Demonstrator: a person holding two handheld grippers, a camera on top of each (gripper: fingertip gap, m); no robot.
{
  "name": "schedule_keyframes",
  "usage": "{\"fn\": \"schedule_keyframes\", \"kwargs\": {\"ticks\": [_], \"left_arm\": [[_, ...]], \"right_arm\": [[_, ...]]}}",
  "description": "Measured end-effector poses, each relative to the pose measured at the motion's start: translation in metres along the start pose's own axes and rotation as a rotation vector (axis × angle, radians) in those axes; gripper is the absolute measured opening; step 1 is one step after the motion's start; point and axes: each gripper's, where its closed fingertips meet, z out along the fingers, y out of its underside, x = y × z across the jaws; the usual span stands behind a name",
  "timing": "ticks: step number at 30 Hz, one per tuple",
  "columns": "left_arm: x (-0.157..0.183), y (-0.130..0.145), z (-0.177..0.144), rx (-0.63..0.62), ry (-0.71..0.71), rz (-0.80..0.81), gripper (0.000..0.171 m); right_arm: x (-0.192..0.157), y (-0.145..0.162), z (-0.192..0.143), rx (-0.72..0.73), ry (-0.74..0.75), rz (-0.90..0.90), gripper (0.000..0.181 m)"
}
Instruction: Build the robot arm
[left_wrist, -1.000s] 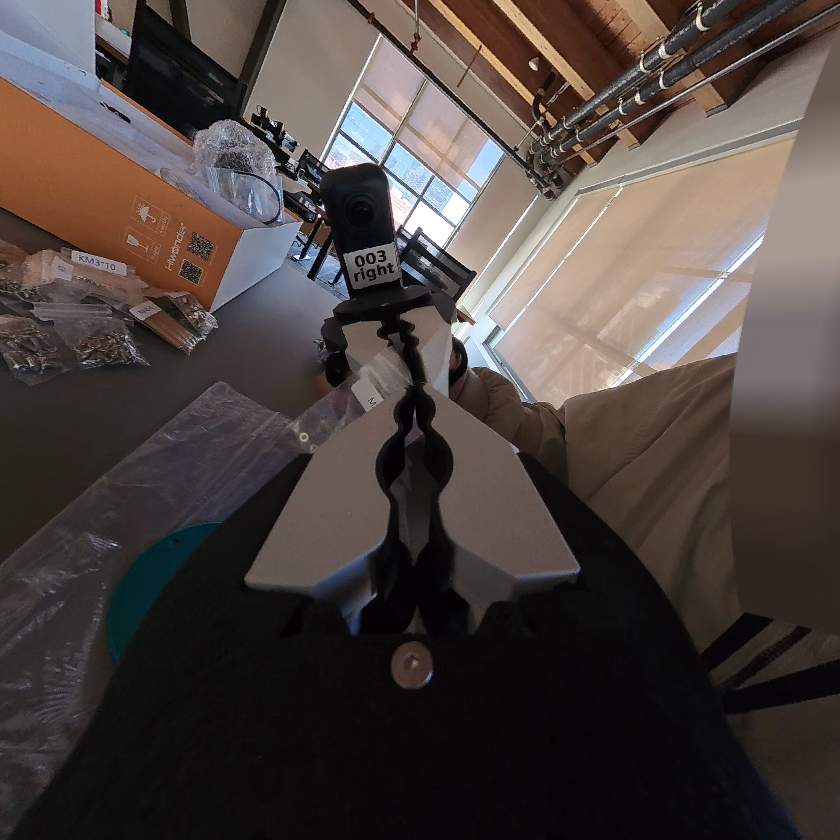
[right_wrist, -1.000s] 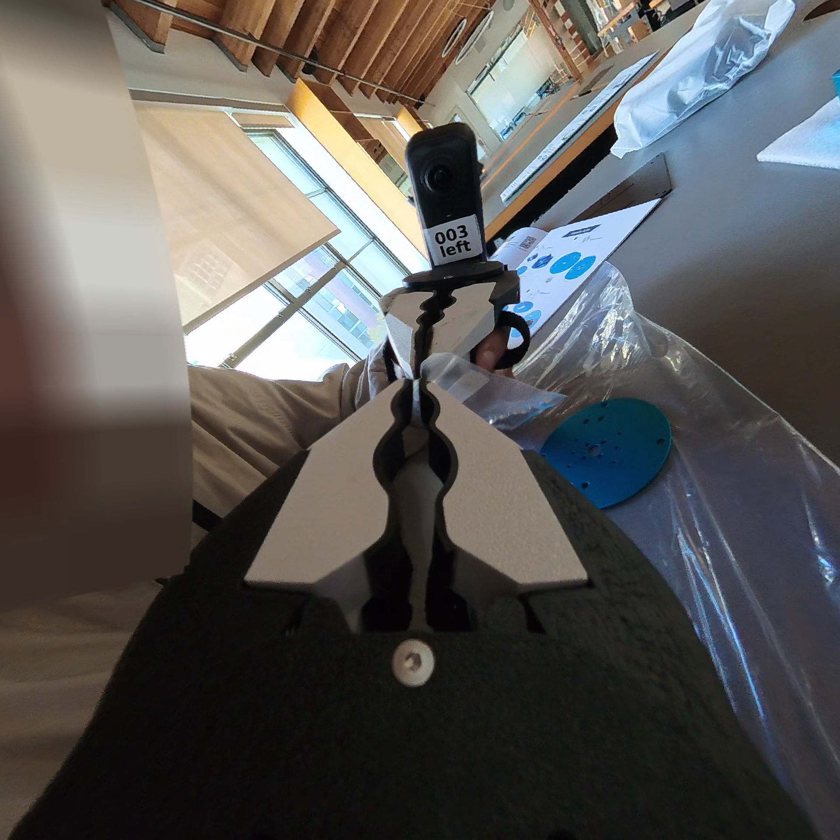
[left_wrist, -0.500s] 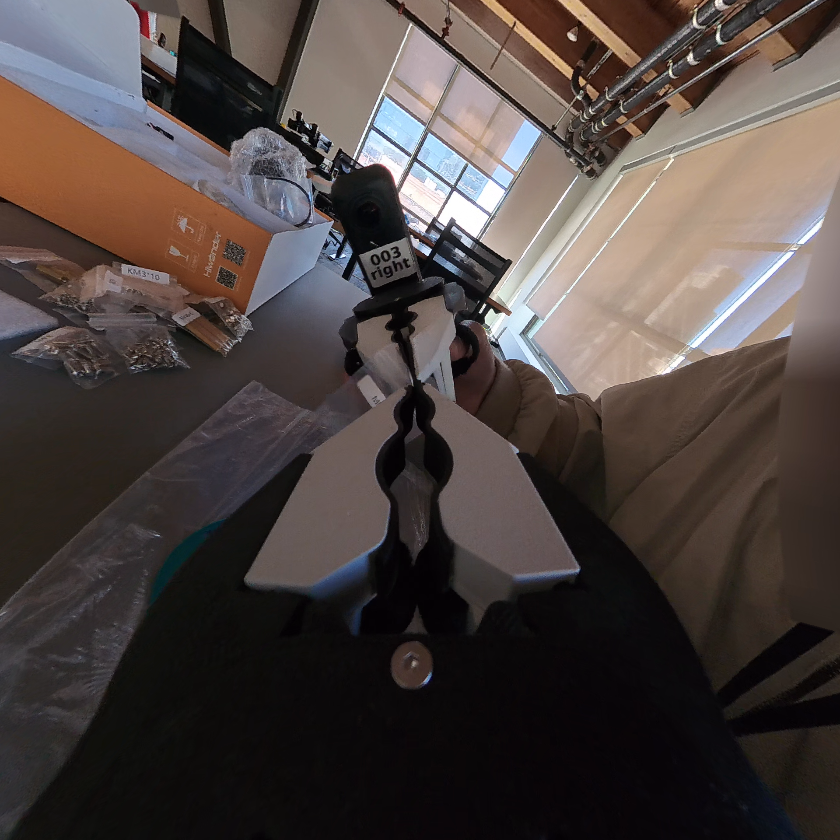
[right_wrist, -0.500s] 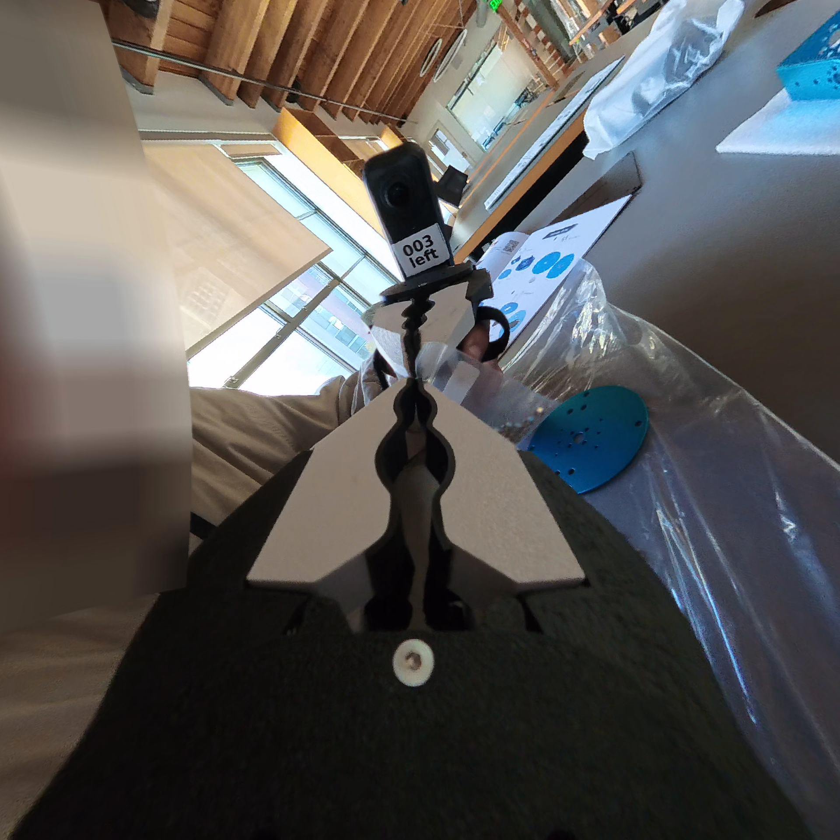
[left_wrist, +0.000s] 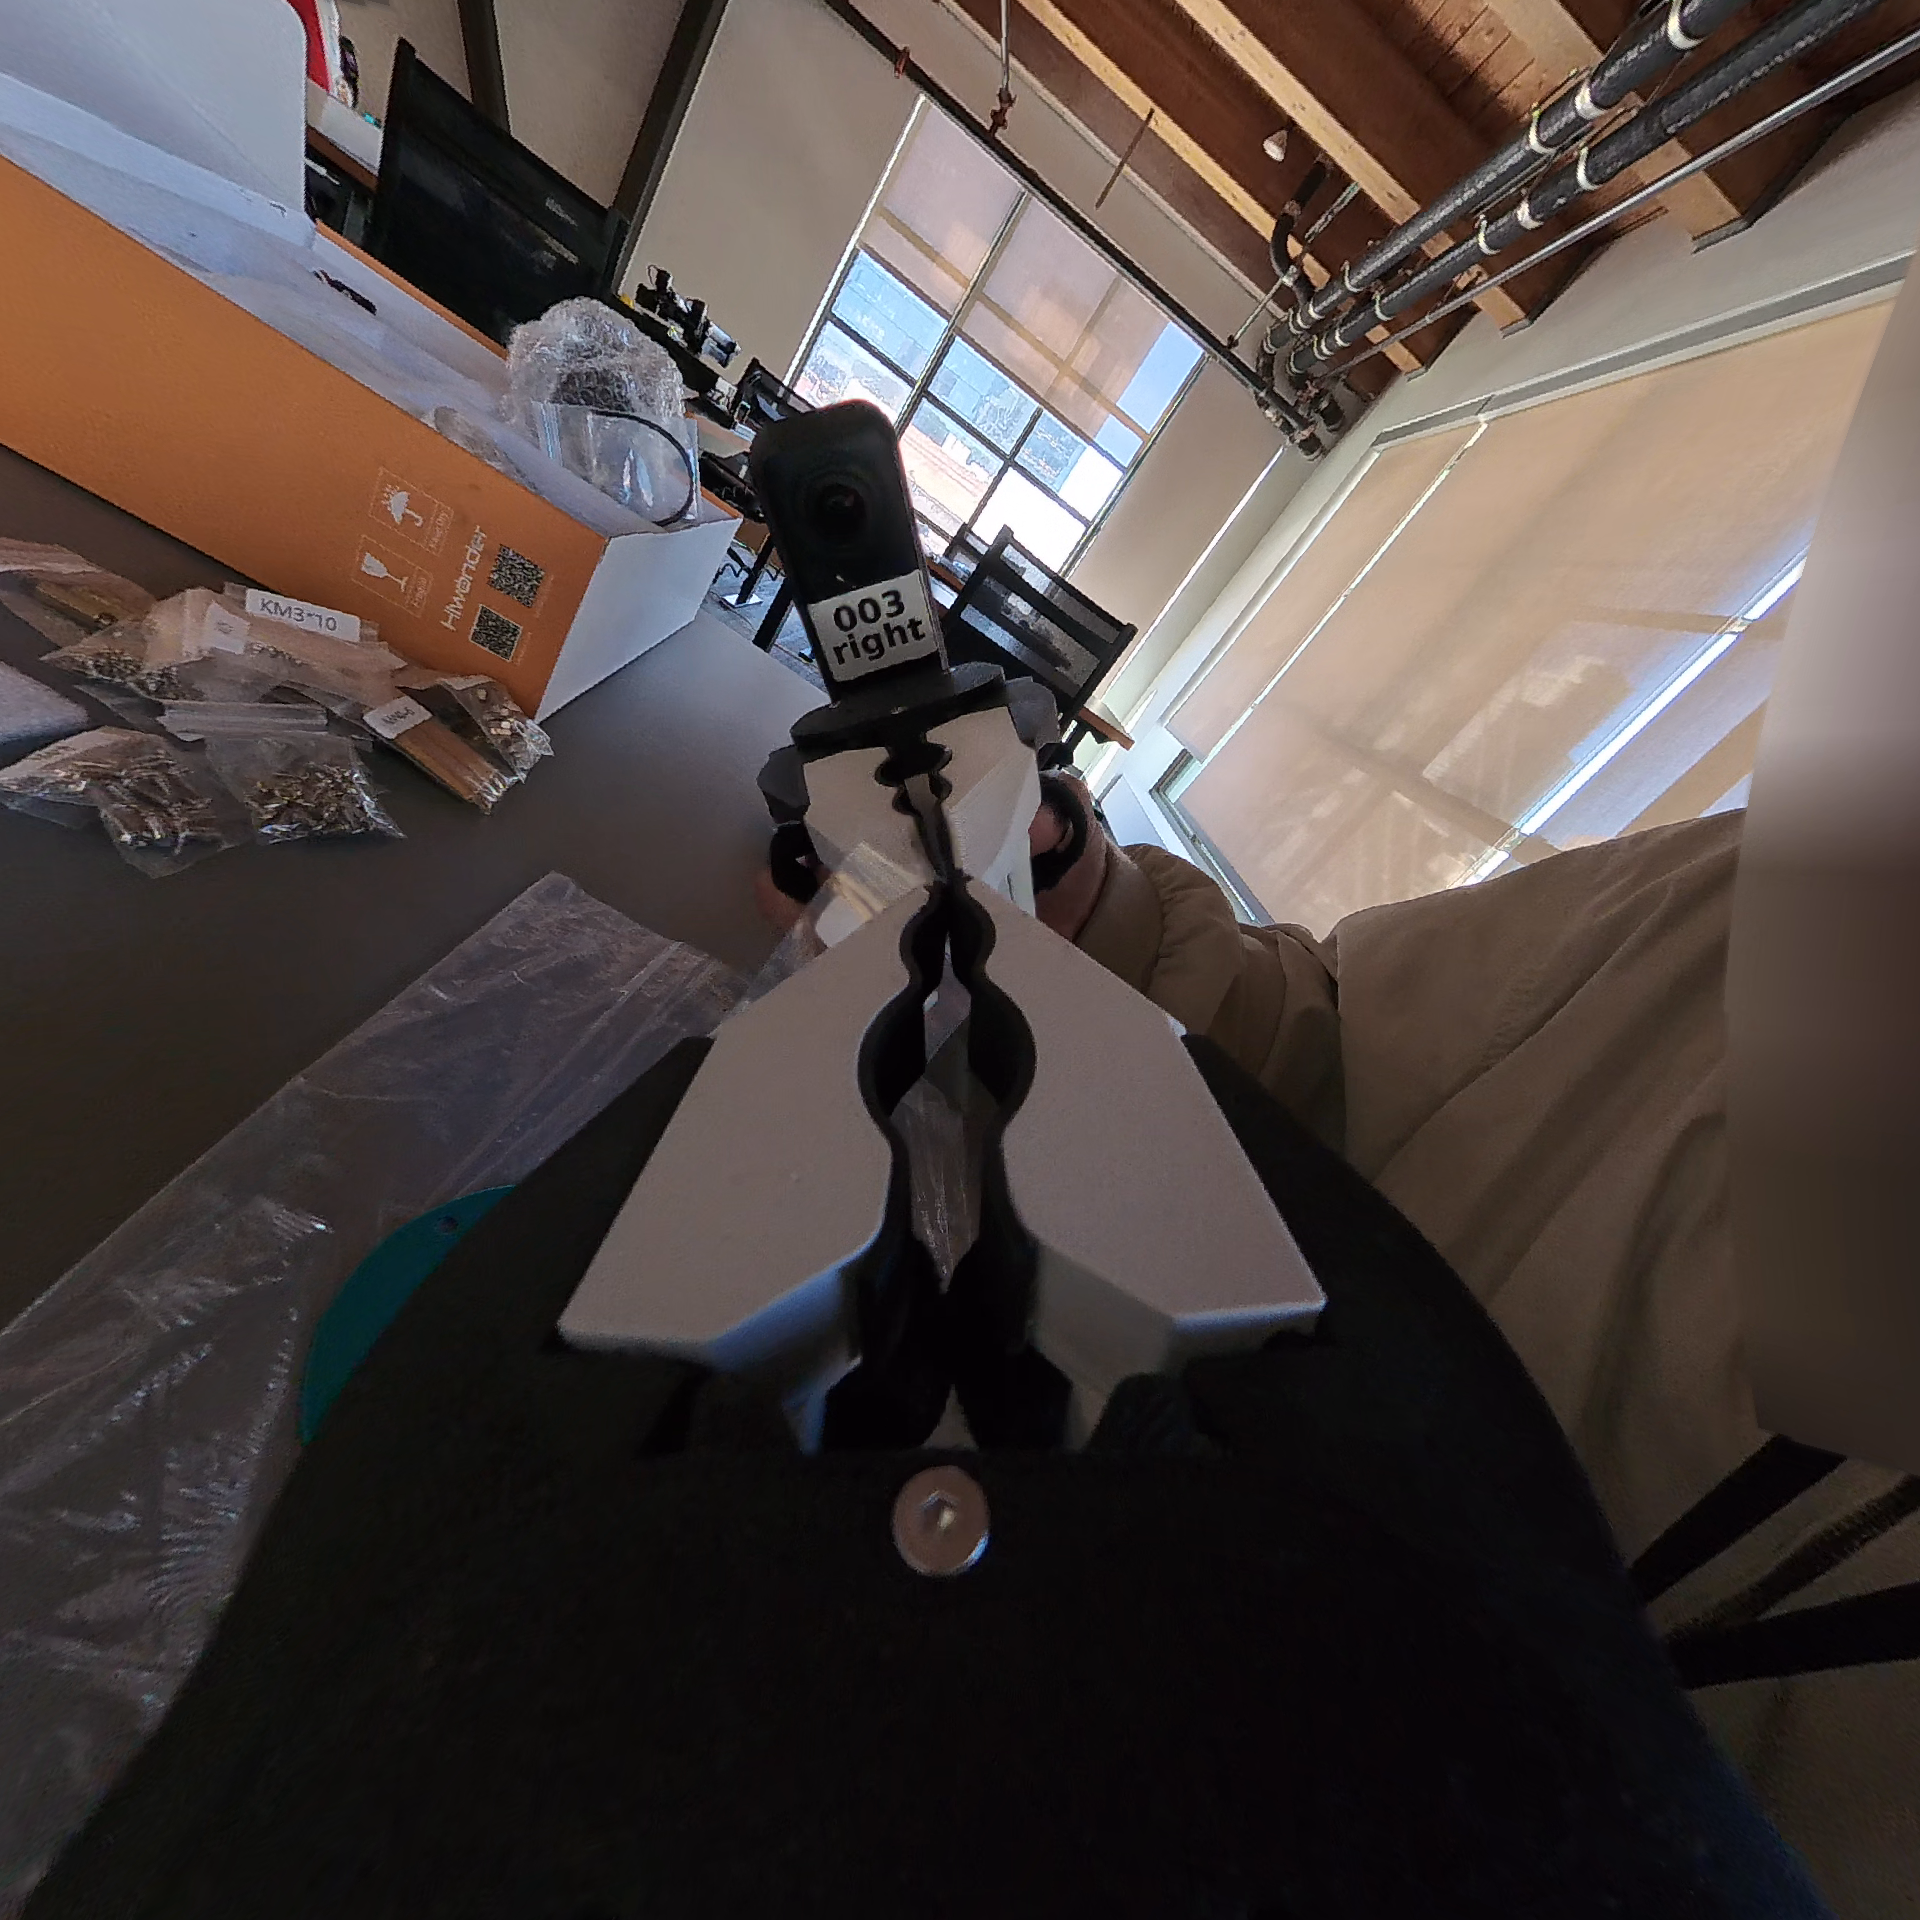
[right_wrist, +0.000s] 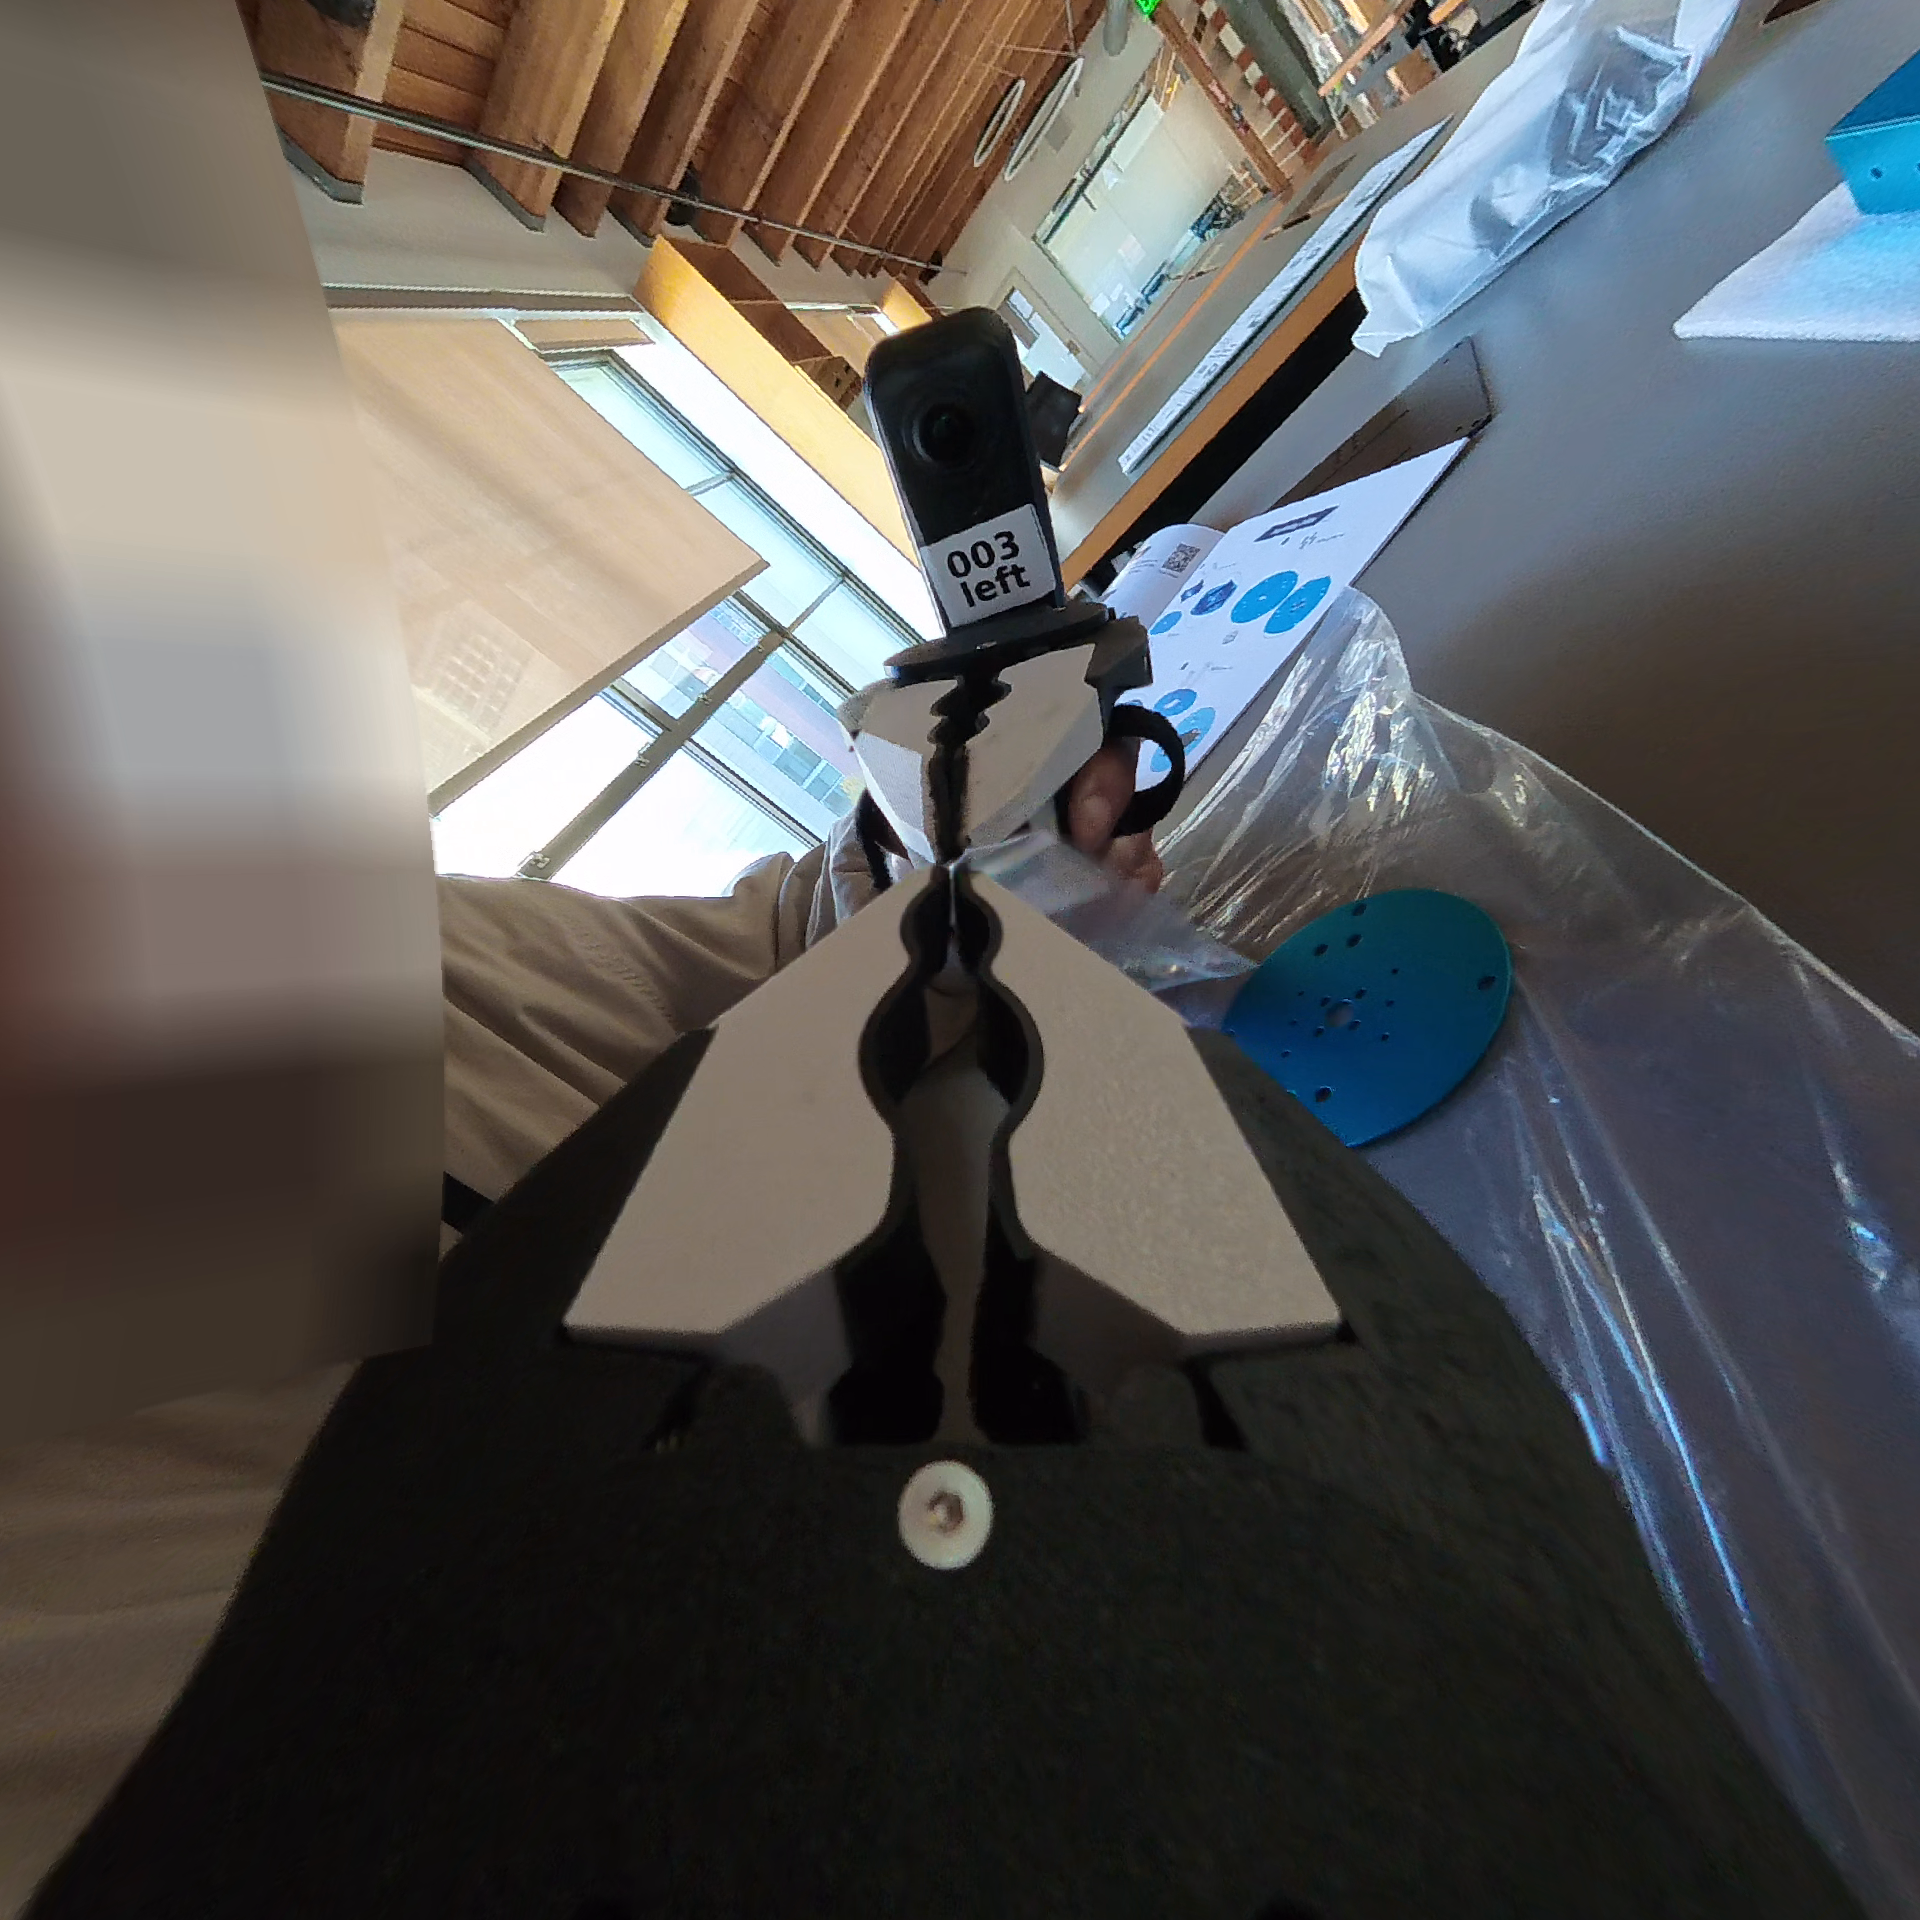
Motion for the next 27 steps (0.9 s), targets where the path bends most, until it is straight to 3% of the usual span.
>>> {"fn": "schedule_keyframes", "kwargs": {"ticks": [7,16,19,21,22,24,27], "left_arm": [[-0.002,0.000,0.000,0.024,0.013,-0.043,0.000],[-0.015,-0.001,-0.002,0.013,-0.066,-0.026,0.000],[-0.018,-0.002,-0.002,-0.010,-0.103,0.026,0.026],[-0.015,0.003,0.001,-0.054,-0.089,0.044,0.029],[-0.013,0.005,0.002,-0.064,-0.085,0.052,0.028],[-0.012,0.010,0.003,-0.088,-0.093,0.085,0.005],[-0.009,0.012,0.004,-0.098,-0.090,0.109,0.000]], "right_arm": [[0.000,-0.001,0.000,0.025,-0.050,0.078,0.000],[0.009,-0.009,-0.012,0.045,0.045,0.014,0.000],[0.010,-0.008,-0.013,0.031,0.070,-0.011,0.000],[0.014,-0.003,-0.012,-0.017,0.131,-0.073,0.000],[0.015,-0.001,-0.011,-0.045,0.164,-0.117,0.000],[0.012,0.001,-0.008,-0.070,0.179,-0.160,0.000],[0.011,0.002,-0.007,-0.075,0.184,-0.167,0.000]]}}
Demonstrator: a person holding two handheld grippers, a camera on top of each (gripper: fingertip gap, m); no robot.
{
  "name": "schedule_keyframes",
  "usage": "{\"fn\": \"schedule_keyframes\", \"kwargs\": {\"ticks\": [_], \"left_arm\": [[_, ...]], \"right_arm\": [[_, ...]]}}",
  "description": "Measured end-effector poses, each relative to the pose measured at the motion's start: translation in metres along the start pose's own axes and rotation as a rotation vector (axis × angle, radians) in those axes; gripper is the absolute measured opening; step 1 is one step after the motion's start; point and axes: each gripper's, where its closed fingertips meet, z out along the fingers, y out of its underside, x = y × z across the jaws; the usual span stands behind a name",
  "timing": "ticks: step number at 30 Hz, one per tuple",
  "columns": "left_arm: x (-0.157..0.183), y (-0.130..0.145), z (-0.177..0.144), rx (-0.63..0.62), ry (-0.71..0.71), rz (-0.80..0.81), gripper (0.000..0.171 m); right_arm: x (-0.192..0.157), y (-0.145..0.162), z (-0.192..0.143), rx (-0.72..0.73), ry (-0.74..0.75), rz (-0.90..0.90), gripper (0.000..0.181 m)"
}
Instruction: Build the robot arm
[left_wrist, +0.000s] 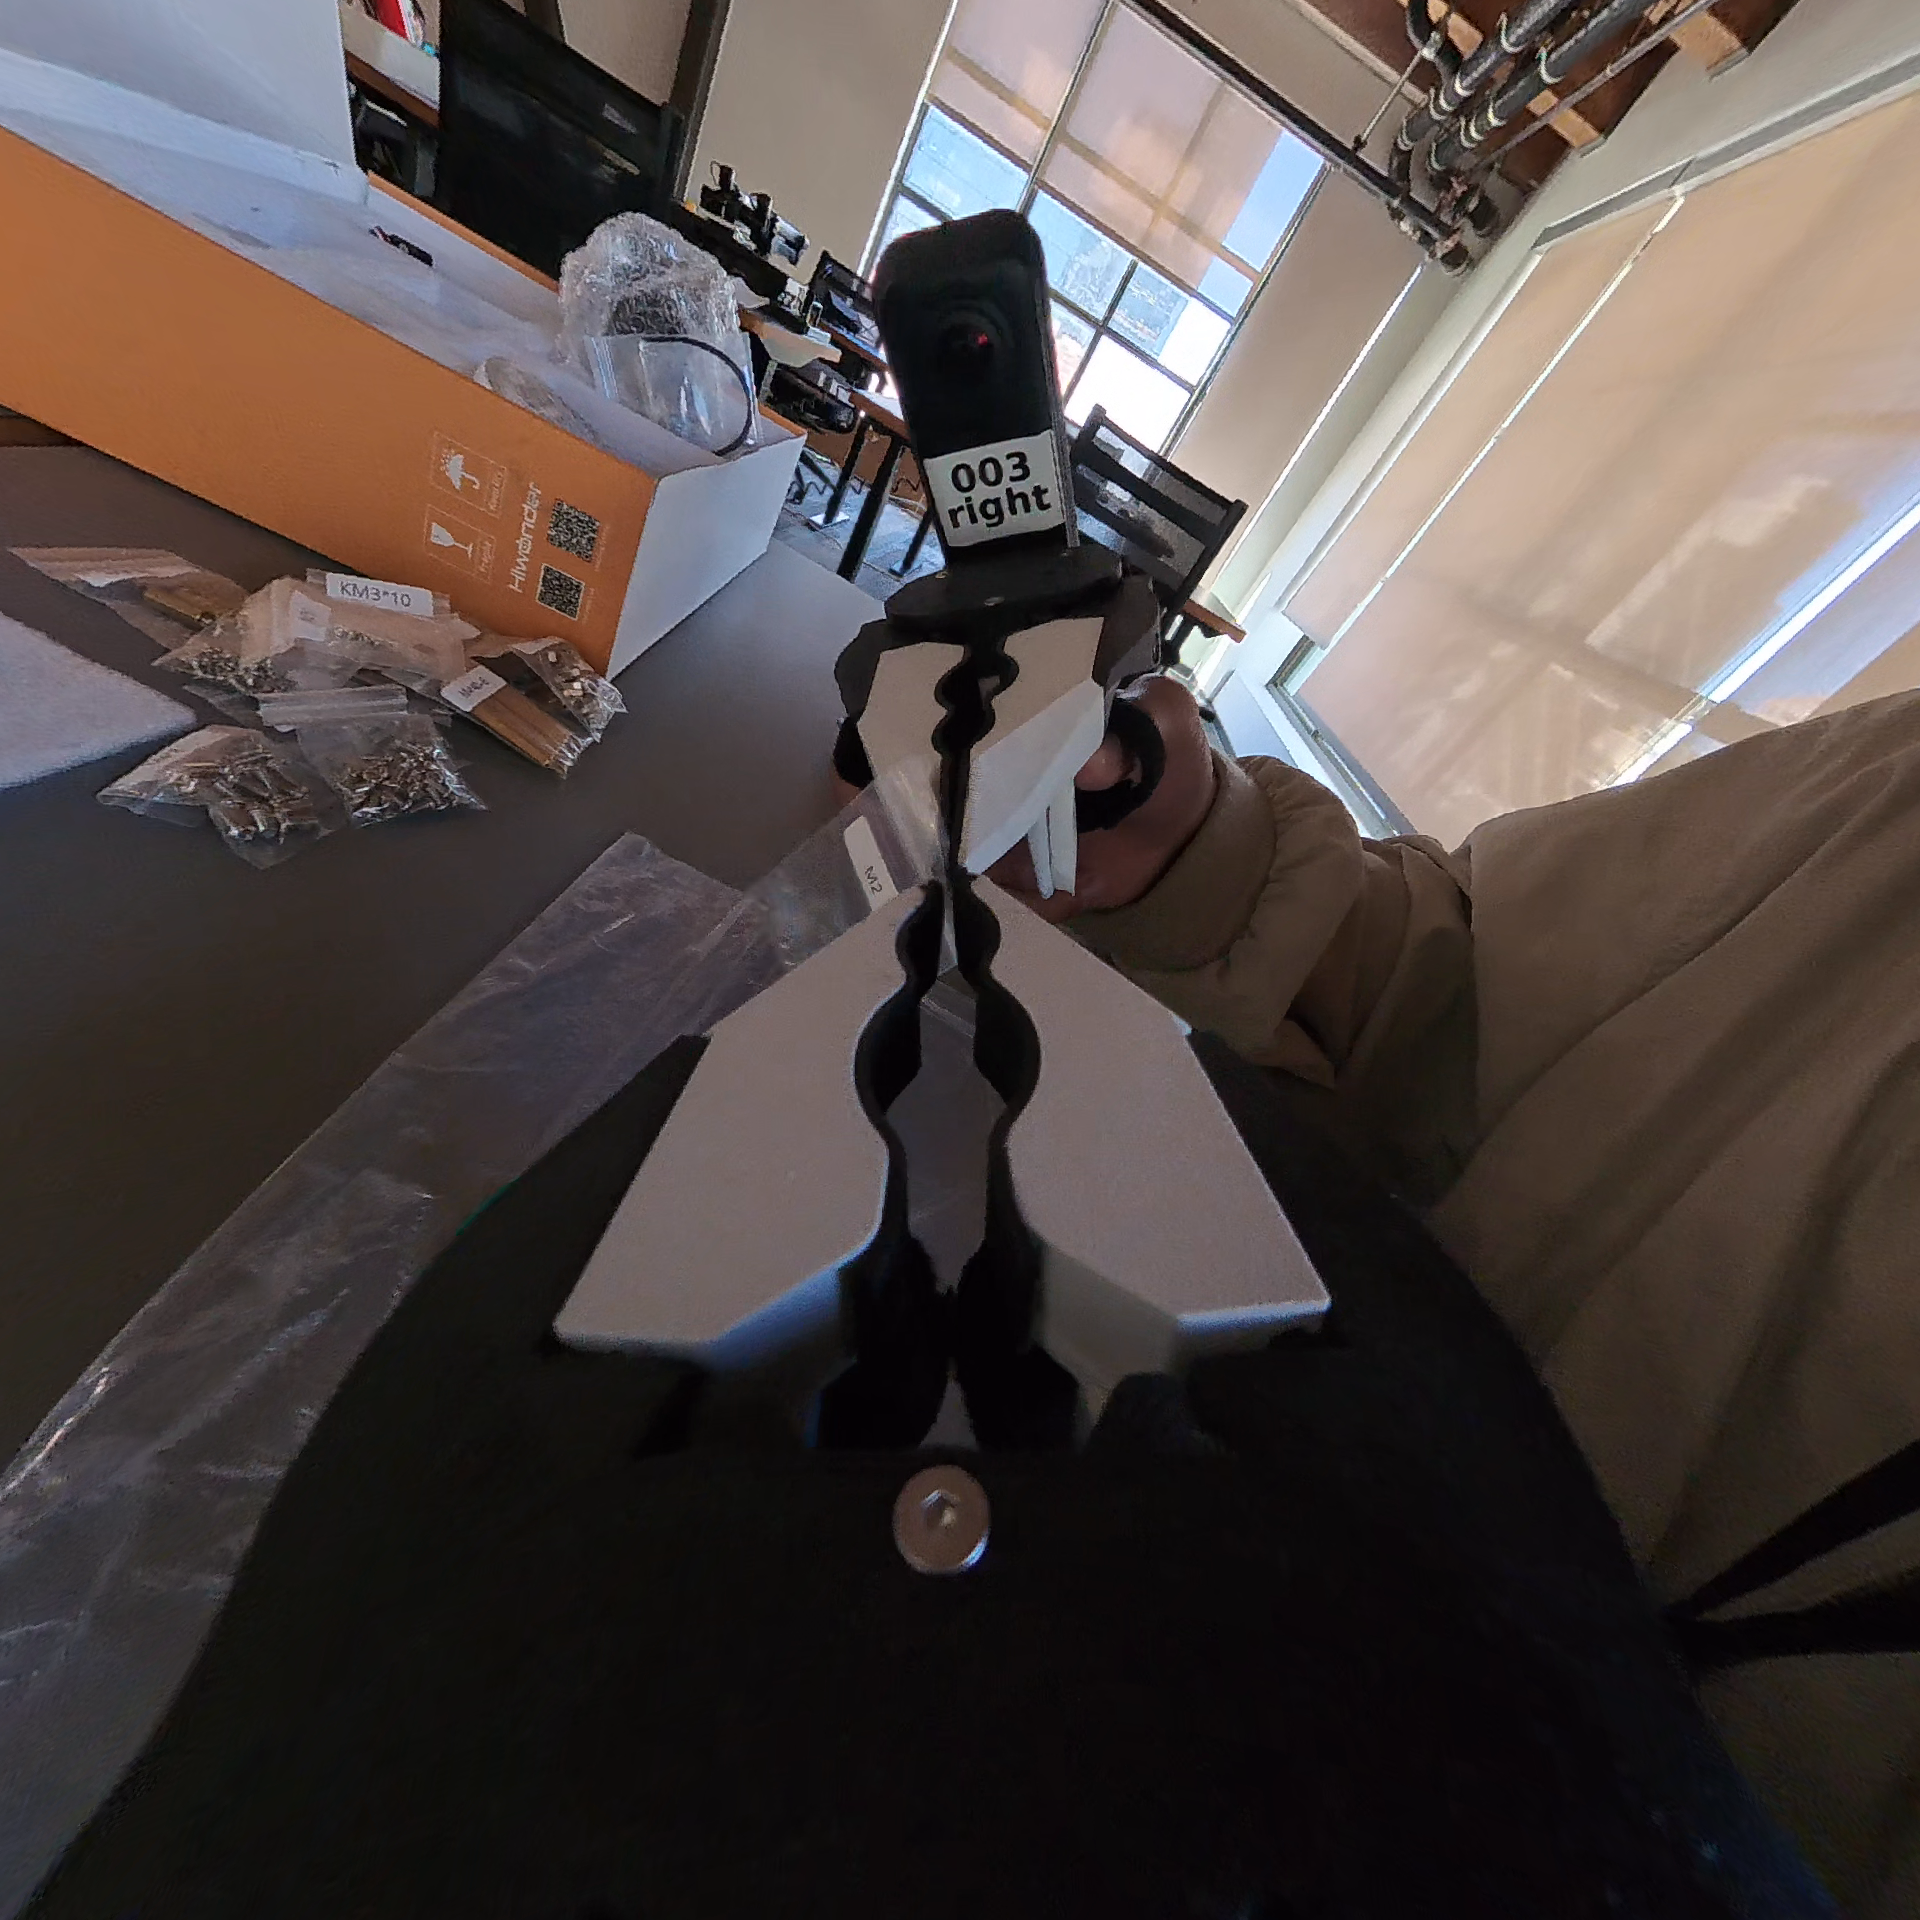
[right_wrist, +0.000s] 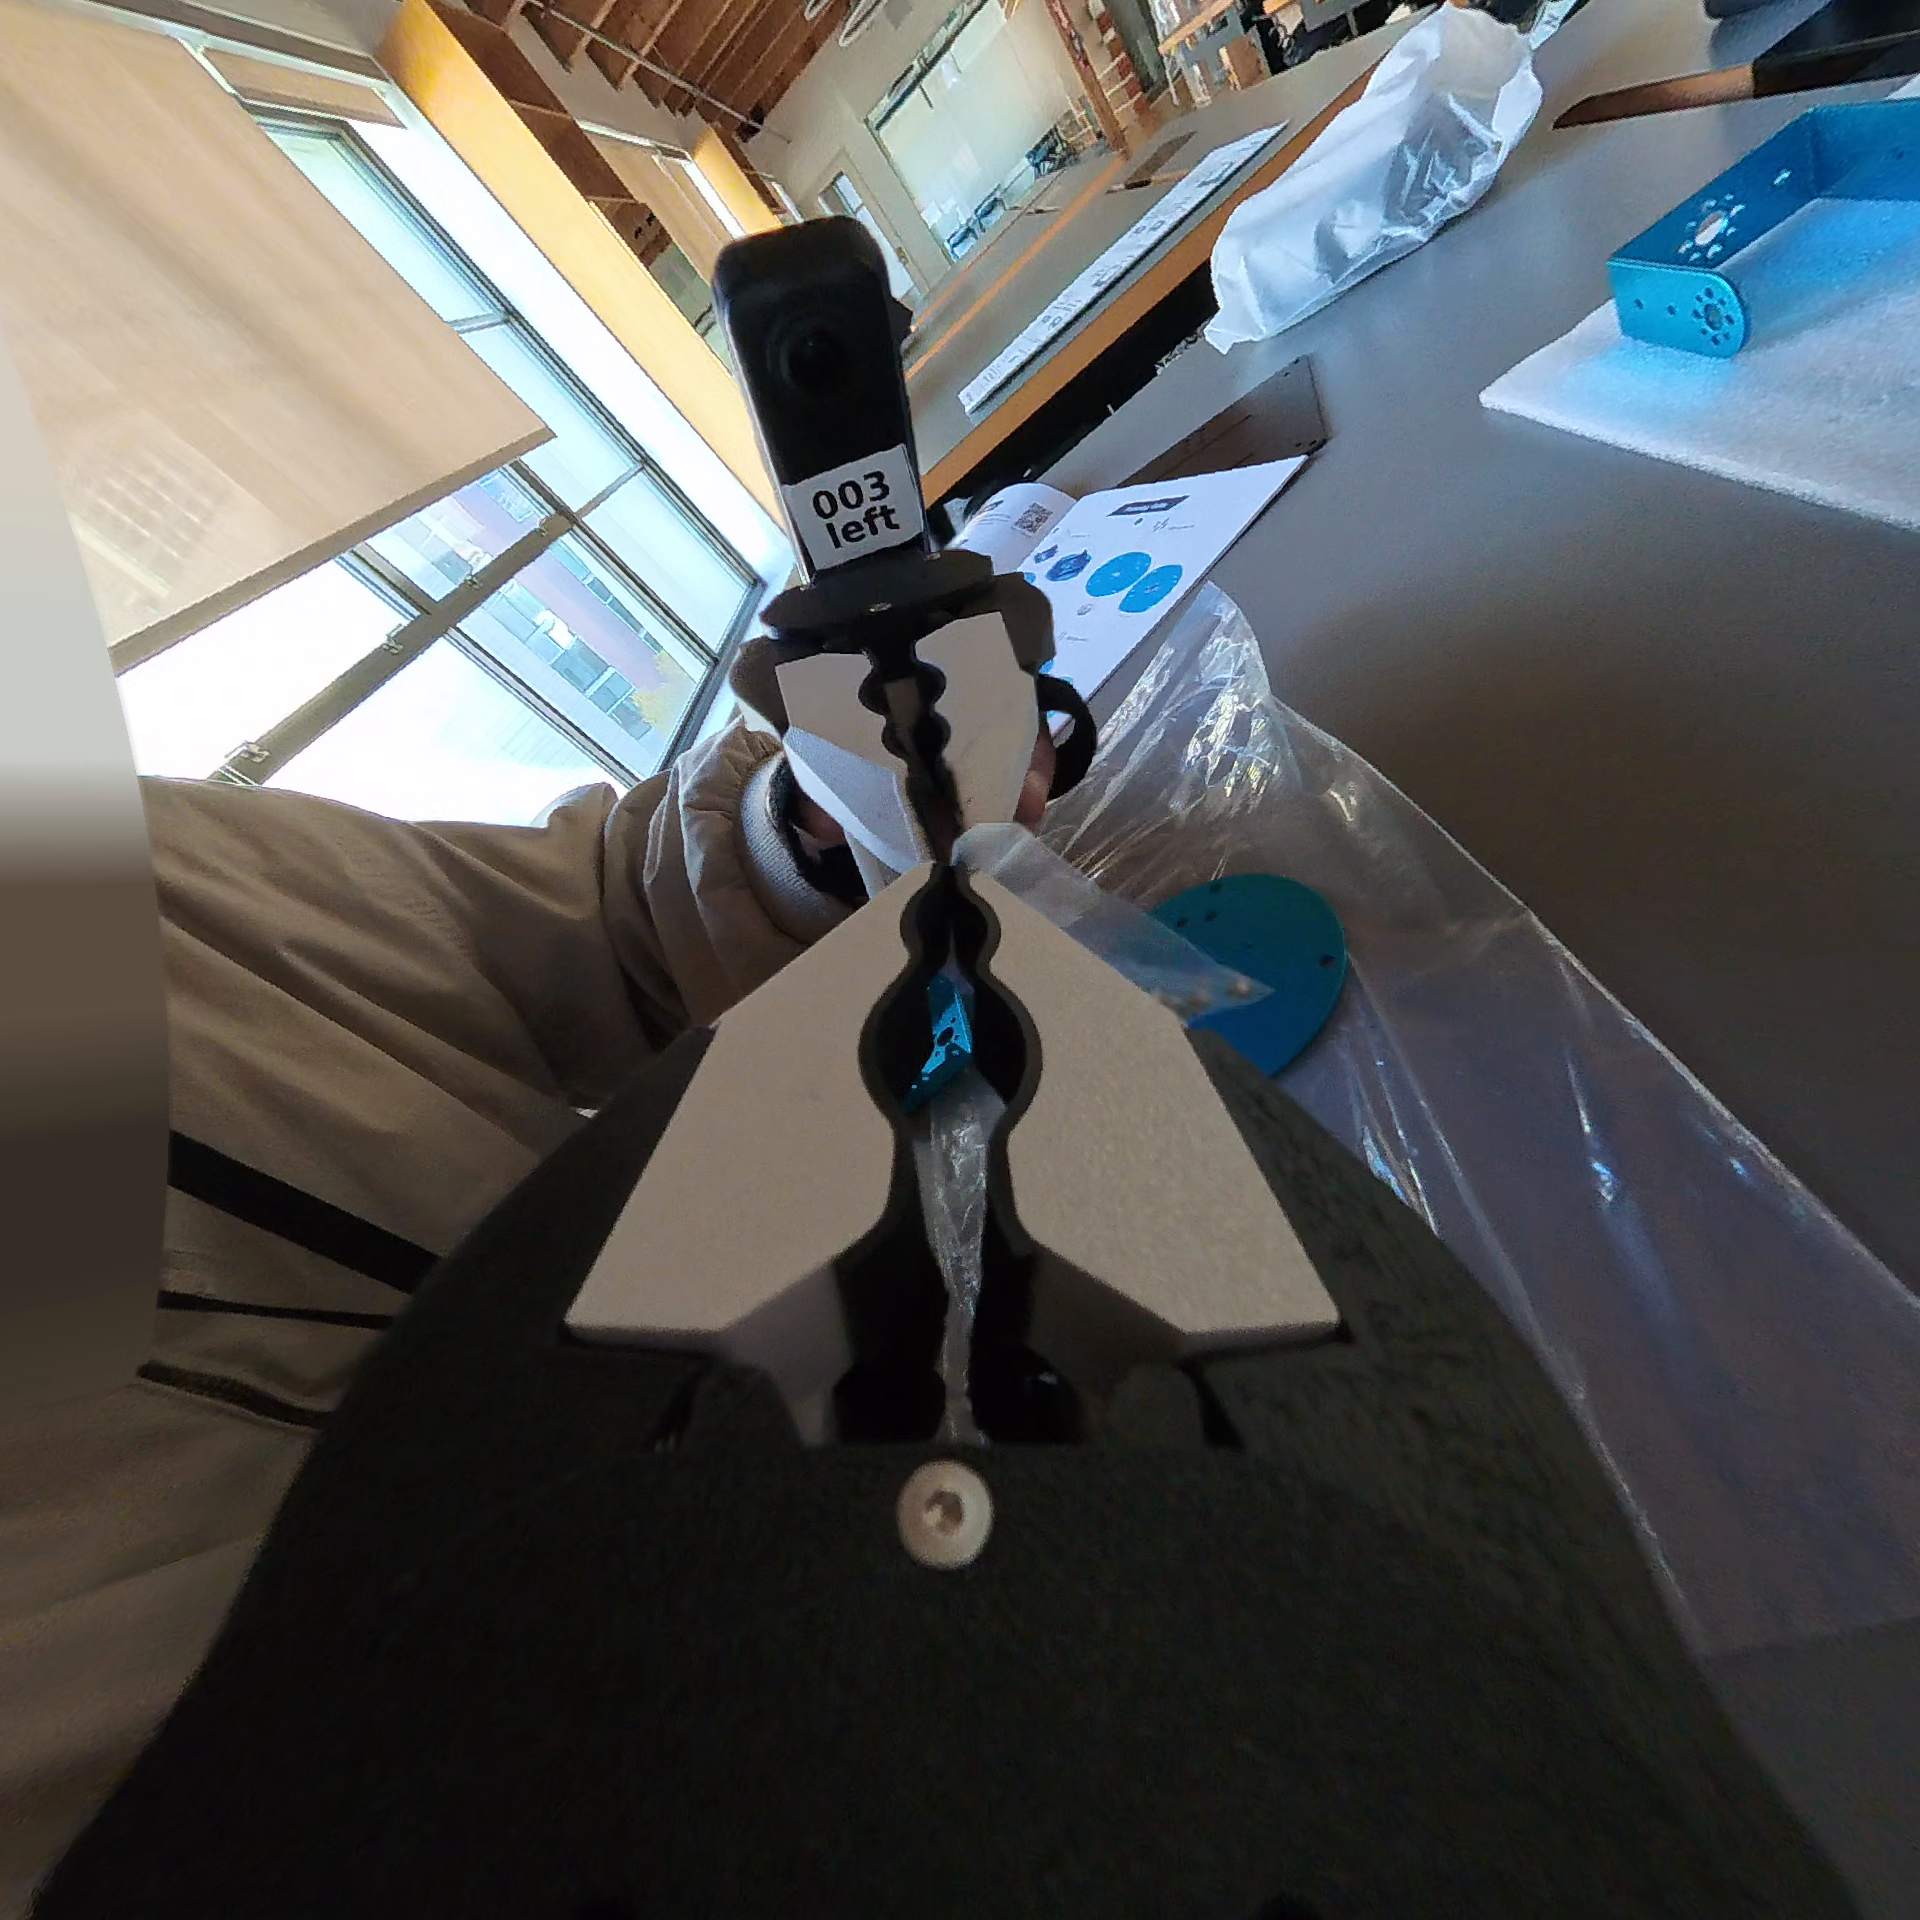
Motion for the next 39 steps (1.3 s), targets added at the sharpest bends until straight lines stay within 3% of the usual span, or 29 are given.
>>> {"fn": "schedule_keyframes", "kwargs": {"ticks": [29,39], "left_arm": [[0.008,-0.011,-0.007,0.057,0.064,-0.054,0.000],[0.007,-0.008,-0.005,0.046,0.060,-0.055,0.000]], "right_arm": [[-0.013,-0.010,-0.001,0.074,-0.148,0.097,0.004],[-0.009,-0.007,0.000,0.060,-0.125,0.105,0.002]]}}
